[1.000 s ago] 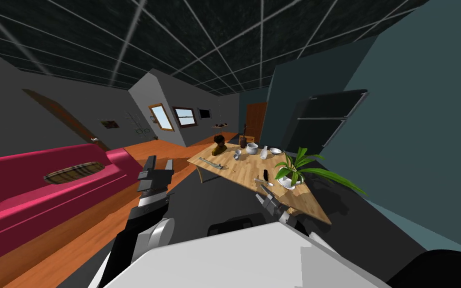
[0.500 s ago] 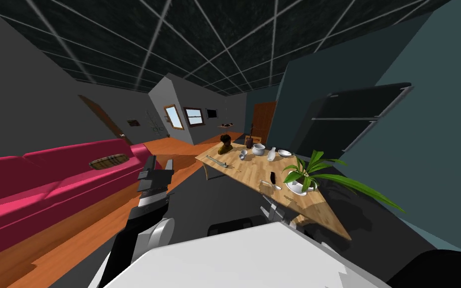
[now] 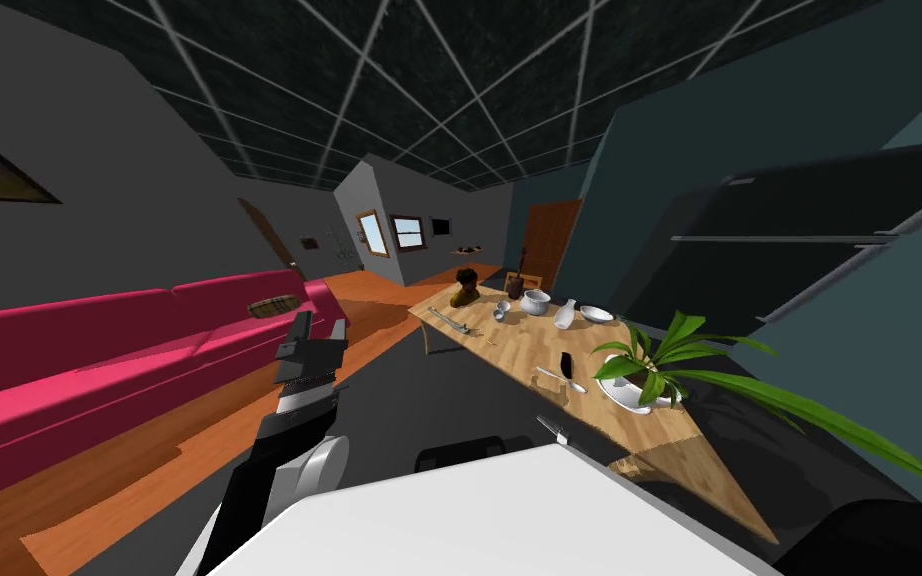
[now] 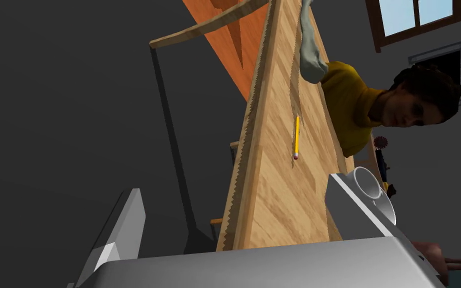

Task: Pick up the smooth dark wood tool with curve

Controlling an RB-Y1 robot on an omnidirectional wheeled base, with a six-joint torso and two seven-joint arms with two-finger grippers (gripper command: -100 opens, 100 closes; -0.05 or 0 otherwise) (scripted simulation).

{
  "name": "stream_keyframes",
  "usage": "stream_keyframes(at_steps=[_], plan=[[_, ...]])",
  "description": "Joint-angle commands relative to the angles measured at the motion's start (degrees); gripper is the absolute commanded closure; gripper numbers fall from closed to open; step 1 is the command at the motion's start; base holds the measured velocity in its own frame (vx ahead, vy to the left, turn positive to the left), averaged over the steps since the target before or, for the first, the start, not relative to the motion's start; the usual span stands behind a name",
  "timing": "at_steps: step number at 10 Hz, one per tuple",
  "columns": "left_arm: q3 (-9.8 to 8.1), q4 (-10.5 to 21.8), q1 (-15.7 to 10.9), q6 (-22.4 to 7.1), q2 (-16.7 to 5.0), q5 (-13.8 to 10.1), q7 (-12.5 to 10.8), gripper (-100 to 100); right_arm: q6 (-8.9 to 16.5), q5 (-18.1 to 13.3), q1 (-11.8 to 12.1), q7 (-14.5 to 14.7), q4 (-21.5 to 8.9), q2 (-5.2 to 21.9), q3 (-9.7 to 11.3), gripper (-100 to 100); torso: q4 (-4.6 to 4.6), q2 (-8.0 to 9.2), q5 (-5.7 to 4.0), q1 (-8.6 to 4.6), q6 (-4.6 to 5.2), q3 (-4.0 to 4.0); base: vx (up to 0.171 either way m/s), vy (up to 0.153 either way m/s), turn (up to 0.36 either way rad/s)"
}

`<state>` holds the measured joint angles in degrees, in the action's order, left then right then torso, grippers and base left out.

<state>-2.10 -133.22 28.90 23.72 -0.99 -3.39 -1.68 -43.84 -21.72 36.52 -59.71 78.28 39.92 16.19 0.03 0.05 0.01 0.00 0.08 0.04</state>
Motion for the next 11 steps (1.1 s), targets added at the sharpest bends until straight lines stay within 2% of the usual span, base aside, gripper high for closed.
stream_keyframes(at_steps=[1, 2, 3, 5, 6, 7, 8, 9, 10, 11], plan=[[0.0, 0.0, 0.0, 0.0, 0.0, 0.0, 0.0, 0, -0.1, -2.4, -0.1, -2.9, -2.9, 2.5, 1.8, -100, 0.0, 0.0, 0.0, 0.0, 0.0, 0.0, -0.003, 0.053, 0.284], [0.01, 0.0, 0.0, 0.0, 0.0, 0.0, 0.0, 0, -0.1, -2.4, -0.1, -3.4, -4.7, 2.5, 1.8, -100, 0.0, -0.01, 0.02, 0.04, -0.06, 0.0, 0.002, 0.043, 0.183], [0.0, 0.0, 0.0, 0.0, 0.0, 0.0, 0.0, 0, -0.4, -4.4, -0.1, -5.3, -6.7, 4.8, 3.3, -100, 0.0, -0.01, 0.01, 0.02, 0.0, -0.01, 0.01, 0.044, 0.277], [0.0, 0.0, 0.0, 0.0, 0.0, 0.0, 0.0, 0, -0.4, -4.4, -0.1, -5.9, -8.2, 4.8, 3.3, -100, -0.01, -0.05, 0.0, -0.02, -0.01, -0.03, 0.008, 0.021, 0.082], [-0.01, 0.0, 0.0, 0.0, 0.0, 0.0, 0.0, 0, -0.5, -6.4, -0.2, -8.4, -10.3, 7.0, 4.7, -100, -0.01, -0.03, -0.01, -0.08, 0.02, -0.02, 0.006, 0.034, 0.242], [0.0, 0.0, 0.0, 0.0, 0.0, 0.0, 0.0, 0, -0.5, -6.4, -0.2, -8.4, -11.5, 7.0, 4.7, -100, 0.0, -0.03, 0.0, -0.03, -0.04, -0.01, 0.008, 0.027, 0.209], [0.0, 0.0, 0.0, 0.0, 0.0, 0.0, 0.0, 0, -0.6, -8.4, -0.3, -10.4, -13.7, 9.2, 6.1, -100, 0.0, -0.04, 0.0, -0.04, -0.01, -0.02, 0.013, 0.033, 0.285], [0.0, 0.0, 0.0, 0.0, 0.0, 0.0, 0.0, 0, -0.6, -8.4, -0.3, -10.7, -14.7, 9.2, 6.1, -100, -0.01, -0.07, 0.0, -0.04, -0.05, -0.04, 0.017, 0.024, 0.167], [0.0, 0.0, 0.0, 0.0, 0.0, 0.0, 0.0, 0, -0.7, -10.4, -0.4, -12.9, -16.5, 11.2, 7.5, -100, -0.01, -0.07, 0.01, -0.05, 0.01, -0.04, 0.02, 0.032, 0.326], [0.0, 0.0, 0.0, 0.0, 0.0, 0.0, 0.0, 0, -0.7, -10.4, -0.4, -12.9, -17.2, 11.2, 7.5, -100, -0.01, -0.09, 0.01, -0.04, -0.06, -0.05, 0.023, 0.02, 0.125]])
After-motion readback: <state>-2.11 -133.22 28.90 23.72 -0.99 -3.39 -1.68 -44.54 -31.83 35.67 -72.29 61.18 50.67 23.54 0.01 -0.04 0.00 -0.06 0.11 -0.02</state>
